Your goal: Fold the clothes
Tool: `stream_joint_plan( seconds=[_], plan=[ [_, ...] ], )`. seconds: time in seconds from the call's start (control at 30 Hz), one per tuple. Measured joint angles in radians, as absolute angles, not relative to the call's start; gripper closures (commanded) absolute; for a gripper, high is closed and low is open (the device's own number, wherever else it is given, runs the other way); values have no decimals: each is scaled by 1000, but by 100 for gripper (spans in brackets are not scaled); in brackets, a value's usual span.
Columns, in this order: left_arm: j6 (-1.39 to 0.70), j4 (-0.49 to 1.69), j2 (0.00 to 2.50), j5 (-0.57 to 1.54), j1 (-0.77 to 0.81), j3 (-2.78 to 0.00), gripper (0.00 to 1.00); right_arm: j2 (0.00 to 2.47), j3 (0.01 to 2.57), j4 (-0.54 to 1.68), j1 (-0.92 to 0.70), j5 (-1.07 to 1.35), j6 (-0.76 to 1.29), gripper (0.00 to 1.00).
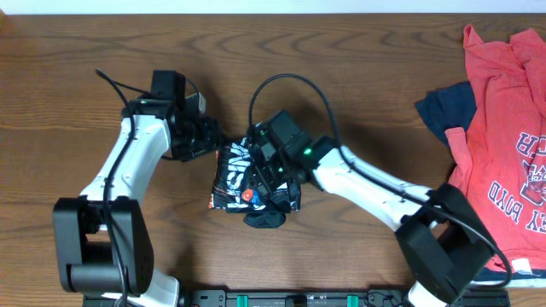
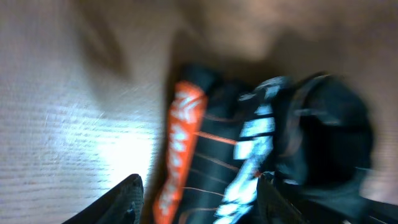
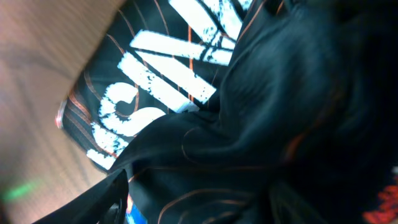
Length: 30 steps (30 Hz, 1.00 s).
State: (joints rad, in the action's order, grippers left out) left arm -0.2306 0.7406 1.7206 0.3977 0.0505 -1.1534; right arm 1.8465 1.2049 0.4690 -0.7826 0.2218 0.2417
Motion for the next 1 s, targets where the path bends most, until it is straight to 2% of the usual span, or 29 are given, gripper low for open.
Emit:
stream_joint_plan(
  seconds=[0.07, 0.1, 0.13, 0.17, 0.27, 0.37, 0.47, 0.5, 0.53, 0.57, 0.7, 0.9, 1.0],
  plan=[
    [-230, 735, 1742, 385, 51, -1126, 40, 1859, 1205, 470, -808, 175, 278, 68],
    [-230, 735, 1753, 381, 51, -1116, 40, 1865, 1205, 476, -817, 153, 297, 88],
    [-230, 733, 1766, 378, 51, -1104, 40, 1871, 1205, 488, -824, 125, 317, 96],
    [-231, 734, 1775, 377, 51, -1095, 40, 1874, 1205, 502, -828, 104, 336, 99],
    [-231, 733, 1788, 373, 54, -1063, 41, 1880, 1205, 570, -826, 20, 408, 99],
    [-230, 731, 1788, 376, 57, -1039, 44, 1880, 1205, 628, -810, -36, 457, 89],
    [-228, 728, 1788, 375, 59, -1020, 45, 1878, 1205, 661, -773, -74, 476, 89],
    [-228, 728, 1788, 375, 59, -1015, 47, 1874, 1205, 667, -759, -85, 480, 86],
    [-228, 725, 1788, 376, 59, -1008, 48, 1869, 1205, 677, -743, -97, 487, 78],
    [-228, 725, 1788, 377, 59, -1002, 48, 1860, 1205, 688, -724, -113, 493, 75],
    [-228, 756, 1787, 388, 59, -987, 55, 1832, 1205, 701, -658, -149, 489, 76],
    [-228, 885, 1780, 404, 59, -965, 53, 1813, 1206, 704, -618, 6, 390, 69],
    [-227, 878, 1733, 404, 59, -960, 48, 1771, 1213, 682, -633, 119, 322, 62]
  ],
)
